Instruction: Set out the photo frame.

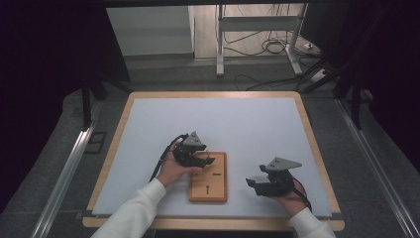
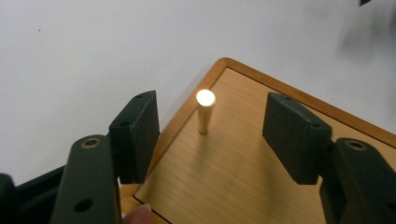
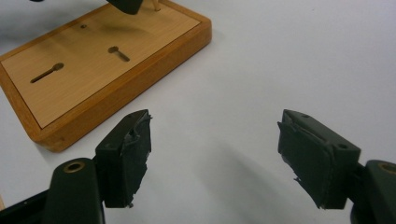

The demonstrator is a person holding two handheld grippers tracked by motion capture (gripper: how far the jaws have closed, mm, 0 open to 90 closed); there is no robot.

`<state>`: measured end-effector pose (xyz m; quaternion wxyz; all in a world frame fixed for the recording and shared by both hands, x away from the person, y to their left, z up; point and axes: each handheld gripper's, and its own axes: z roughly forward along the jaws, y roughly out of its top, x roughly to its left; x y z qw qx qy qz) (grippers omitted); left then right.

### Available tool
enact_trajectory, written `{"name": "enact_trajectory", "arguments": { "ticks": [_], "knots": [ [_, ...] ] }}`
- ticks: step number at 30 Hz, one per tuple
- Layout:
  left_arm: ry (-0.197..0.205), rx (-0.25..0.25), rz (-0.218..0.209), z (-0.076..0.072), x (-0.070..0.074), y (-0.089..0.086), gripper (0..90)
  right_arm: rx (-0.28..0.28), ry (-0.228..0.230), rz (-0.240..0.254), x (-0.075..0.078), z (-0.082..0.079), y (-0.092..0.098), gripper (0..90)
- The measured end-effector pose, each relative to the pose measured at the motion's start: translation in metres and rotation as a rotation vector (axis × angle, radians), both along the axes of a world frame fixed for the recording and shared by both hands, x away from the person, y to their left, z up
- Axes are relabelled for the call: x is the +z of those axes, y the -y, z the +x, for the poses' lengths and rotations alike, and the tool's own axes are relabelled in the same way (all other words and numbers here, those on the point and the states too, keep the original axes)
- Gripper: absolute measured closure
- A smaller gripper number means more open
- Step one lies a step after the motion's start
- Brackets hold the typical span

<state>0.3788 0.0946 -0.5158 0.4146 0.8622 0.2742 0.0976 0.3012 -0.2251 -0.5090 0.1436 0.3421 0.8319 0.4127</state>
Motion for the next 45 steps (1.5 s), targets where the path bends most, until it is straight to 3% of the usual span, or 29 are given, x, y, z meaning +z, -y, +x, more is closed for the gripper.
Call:
{"name": "enact_trajectory", "arguments": {
  "ticks": [10,11,13,19,29,45],
  "knots": [
    [-0.011,0.002,-0.019,0.006,-0.004,-0.003,48.2,-0.004,0.005,0.001,0.001,0.000,0.003,25.8],
    [-0.007,-0.011,-0.016,0.006,-0.004,-0.003,55.4,-0.004,0.007,0.000,0.001,0.000,0.003,25.8],
    [-0.006,-0.011,-0.014,0.006,-0.004,-0.003,56.8,-0.003,0.007,0.000,0.001,0.000,0.002,25.9],
    [-0.019,-0.020,-0.028,0.009,-0.007,-0.002,72.2,-0.003,0.002,-0.007,0.000,0.000,0.002,25.8],
    [-0.041,-0.026,-0.041,0.009,-0.007,0.000,82.9,0.001,0.007,-0.014,-0.001,0.000,0.000,25.8],
    [-0.073,-0.048,-0.049,0.013,-0.007,-0.002,84.2,0.020,0.018,-0.010,-0.001,-0.002,-0.003,25.4]
  ]
}}
